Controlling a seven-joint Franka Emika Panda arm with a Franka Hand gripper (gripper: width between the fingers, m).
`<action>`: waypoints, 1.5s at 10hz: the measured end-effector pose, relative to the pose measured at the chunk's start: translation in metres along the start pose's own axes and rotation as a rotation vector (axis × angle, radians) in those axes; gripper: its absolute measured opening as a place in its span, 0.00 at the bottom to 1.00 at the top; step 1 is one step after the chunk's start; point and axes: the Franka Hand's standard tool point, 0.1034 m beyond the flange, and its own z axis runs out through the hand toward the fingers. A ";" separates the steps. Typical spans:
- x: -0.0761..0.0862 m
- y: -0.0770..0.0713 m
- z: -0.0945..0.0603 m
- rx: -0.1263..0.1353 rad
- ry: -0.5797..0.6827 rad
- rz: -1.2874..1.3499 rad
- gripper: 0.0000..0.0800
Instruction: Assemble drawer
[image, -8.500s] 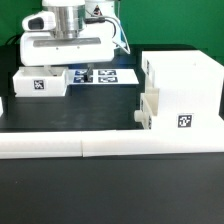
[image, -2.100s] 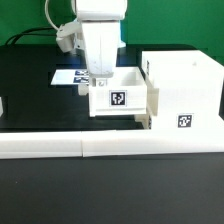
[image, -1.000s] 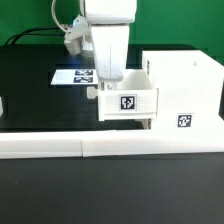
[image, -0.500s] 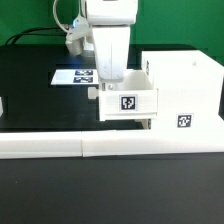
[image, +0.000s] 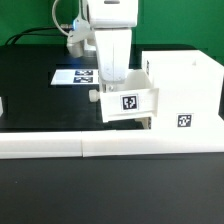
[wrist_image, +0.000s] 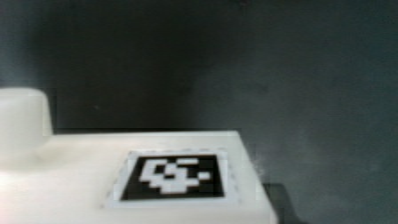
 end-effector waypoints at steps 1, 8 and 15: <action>0.000 0.000 0.000 0.000 0.000 0.000 0.06; 0.009 0.002 -0.002 -0.014 0.001 0.007 0.06; 0.011 0.001 -0.002 -0.014 0.000 0.009 0.06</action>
Offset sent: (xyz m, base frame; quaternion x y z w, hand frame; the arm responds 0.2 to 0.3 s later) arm -0.0003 0.0129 0.0012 -0.0230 -0.0047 -0.0125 0.9996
